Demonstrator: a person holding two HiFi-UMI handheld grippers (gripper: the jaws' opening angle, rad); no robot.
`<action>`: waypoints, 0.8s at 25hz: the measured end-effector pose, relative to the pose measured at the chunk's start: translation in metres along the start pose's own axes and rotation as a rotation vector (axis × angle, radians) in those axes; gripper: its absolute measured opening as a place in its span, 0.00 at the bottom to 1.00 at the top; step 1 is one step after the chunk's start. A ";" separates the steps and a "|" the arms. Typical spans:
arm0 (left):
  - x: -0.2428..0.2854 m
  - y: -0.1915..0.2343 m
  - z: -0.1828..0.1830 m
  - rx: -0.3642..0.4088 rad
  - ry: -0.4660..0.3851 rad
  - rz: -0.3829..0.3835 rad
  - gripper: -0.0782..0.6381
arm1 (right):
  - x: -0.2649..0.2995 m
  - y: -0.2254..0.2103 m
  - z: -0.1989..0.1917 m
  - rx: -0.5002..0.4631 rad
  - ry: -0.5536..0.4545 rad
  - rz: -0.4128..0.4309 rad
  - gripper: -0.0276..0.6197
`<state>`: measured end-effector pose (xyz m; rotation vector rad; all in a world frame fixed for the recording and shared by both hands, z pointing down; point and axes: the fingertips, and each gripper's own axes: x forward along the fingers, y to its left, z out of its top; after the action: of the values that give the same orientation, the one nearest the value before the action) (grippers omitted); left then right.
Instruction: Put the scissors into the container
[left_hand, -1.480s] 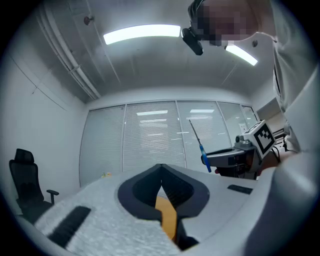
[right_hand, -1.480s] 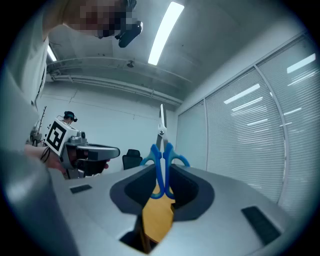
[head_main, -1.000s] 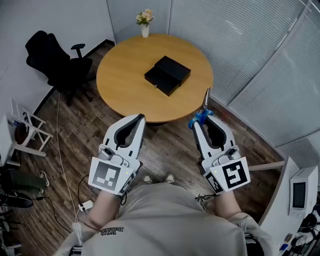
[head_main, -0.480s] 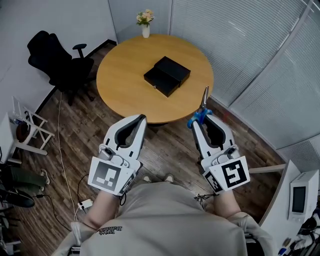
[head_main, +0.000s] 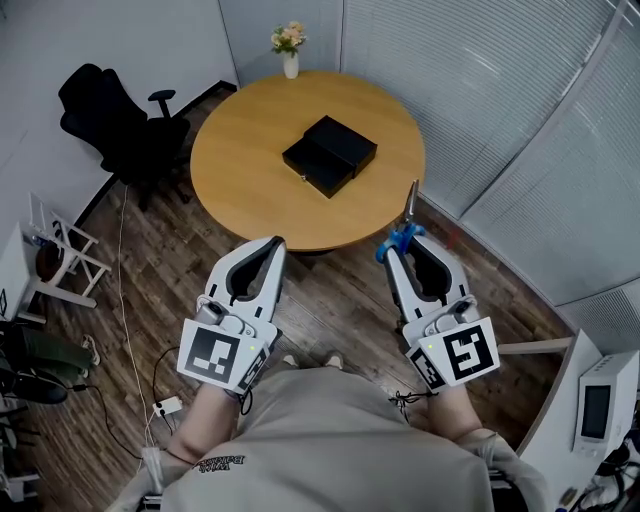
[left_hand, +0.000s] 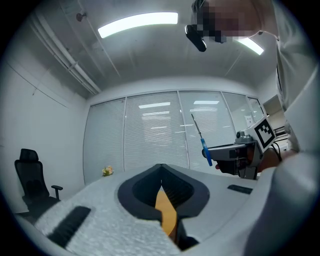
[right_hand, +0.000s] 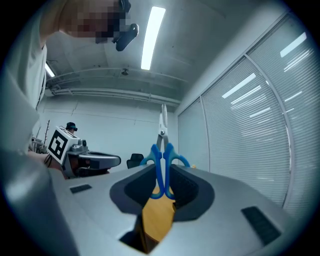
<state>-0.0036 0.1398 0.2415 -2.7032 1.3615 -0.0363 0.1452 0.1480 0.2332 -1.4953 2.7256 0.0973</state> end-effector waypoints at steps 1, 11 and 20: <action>0.003 -0.003 0.000 0.000 0.002 0.001 0.14 | -0.002 -0.004 0.000 0.000 0.000 0.002 0.19; 0.023 -0.025 -0.008 0.008 0.022 0.006 0.14 | -0.014 -0.029 -0.009 0.025 -0.017 0.006 0.19; 0.025 -0.017 -0.019 -0.004 0.031 0.025 0.14 | -0.004 -0.031 -0.018 0.022 -0.001 0.019 0.19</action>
<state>0.0238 0.1283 0.2615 -2.6992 1.4048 -0.0739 0.1738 0.1336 0.2504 -1.4633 2.7321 0.0688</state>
